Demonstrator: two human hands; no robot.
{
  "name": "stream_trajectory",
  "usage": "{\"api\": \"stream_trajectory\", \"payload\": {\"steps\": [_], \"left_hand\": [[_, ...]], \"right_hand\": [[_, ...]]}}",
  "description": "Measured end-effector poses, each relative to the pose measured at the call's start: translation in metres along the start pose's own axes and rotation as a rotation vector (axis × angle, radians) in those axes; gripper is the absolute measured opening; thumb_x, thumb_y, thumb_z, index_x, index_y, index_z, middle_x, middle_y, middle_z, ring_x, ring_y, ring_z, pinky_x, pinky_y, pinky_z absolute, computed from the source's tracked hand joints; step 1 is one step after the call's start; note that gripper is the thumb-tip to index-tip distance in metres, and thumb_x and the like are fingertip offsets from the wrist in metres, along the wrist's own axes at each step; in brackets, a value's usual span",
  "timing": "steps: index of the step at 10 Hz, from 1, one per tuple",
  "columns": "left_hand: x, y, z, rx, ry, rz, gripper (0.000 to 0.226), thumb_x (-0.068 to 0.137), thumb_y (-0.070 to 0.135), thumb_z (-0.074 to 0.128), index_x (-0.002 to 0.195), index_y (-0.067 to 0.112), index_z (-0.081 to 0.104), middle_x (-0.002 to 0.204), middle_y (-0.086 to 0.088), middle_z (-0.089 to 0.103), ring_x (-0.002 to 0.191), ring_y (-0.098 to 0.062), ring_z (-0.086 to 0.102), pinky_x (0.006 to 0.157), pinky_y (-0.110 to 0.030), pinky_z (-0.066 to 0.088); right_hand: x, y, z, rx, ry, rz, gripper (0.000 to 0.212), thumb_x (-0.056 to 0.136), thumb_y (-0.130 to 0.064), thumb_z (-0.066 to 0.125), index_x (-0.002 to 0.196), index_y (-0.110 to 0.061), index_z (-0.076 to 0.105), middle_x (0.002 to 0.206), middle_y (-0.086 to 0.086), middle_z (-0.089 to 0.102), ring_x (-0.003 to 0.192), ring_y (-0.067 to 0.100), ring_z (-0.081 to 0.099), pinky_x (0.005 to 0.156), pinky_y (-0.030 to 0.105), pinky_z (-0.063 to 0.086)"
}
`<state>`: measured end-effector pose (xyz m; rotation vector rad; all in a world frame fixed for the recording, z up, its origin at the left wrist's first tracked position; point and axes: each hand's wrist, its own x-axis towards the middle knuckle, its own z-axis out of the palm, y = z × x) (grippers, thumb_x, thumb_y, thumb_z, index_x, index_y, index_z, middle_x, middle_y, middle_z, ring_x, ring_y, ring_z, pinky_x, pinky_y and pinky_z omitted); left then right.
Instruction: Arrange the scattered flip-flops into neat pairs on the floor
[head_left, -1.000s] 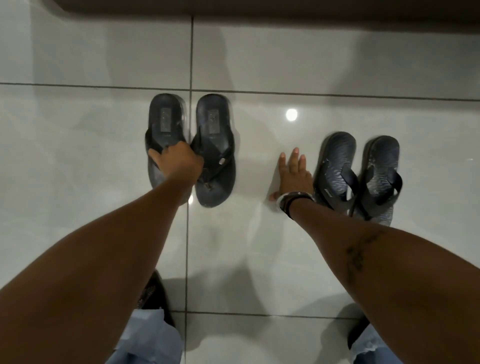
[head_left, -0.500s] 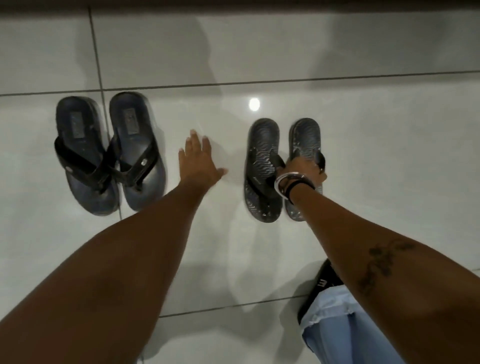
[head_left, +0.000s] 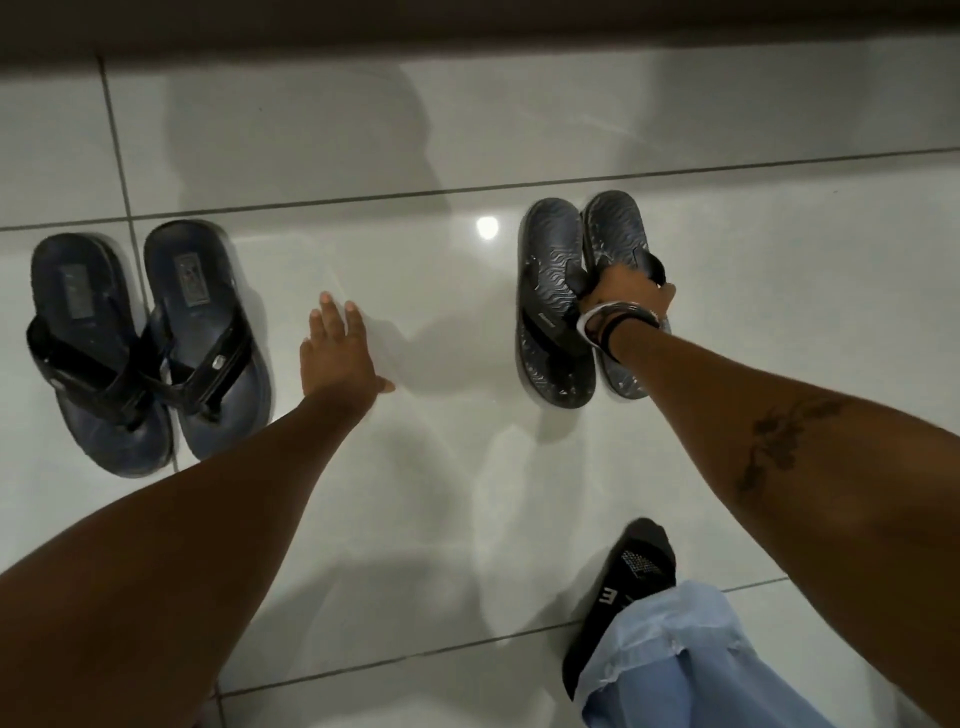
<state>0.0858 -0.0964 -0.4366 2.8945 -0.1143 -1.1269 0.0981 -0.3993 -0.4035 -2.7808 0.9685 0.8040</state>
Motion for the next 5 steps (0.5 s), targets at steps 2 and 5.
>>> {"api": "stream_trajectory", "payload": {"steps": [2, 5], "left_hand": [[-0.002, 0.0, -0.001, 0.01, 0.021, 0.005, 0.113, 0.079, 0.044, 0.075, 0.156, 0.004, 0.001, 0.163, -0.023, -0.009, 0.151, -0.04, 0.003, 0.12, -0.049, 0.021], [-0.02, 0.003, -0.074, -0.051, 0.139, 0.152, 0.089, 0.09, 0.059, 0.05, 0.157, 0.014, 0.012, 0.165, -0.016, 0.003, 0.152, -0.031, 0.005, 0.121, -0.052, 0.003]], "right_hand": [[0.014, 0.011, -0.006, 0.032, -0.001, -0.008, 0.024, 0.09, -0.042, 0.05, 0.084, -0.021, 0.062, 0.078, 0.005, 0.064, 0.122, 0.027, 0.053, 0.112, 0.046, 0.022], [-0.012, 0.001, -0.045, 0.113, 0.019, 0.079, 0.027, 0.085, -0.045, 0.059, 0.085, -0.019, 0.057, 0.09, 0.008, 0.065, 0.097, 0.032, 0.062, 0.103, 0.049, 0.029]]}}
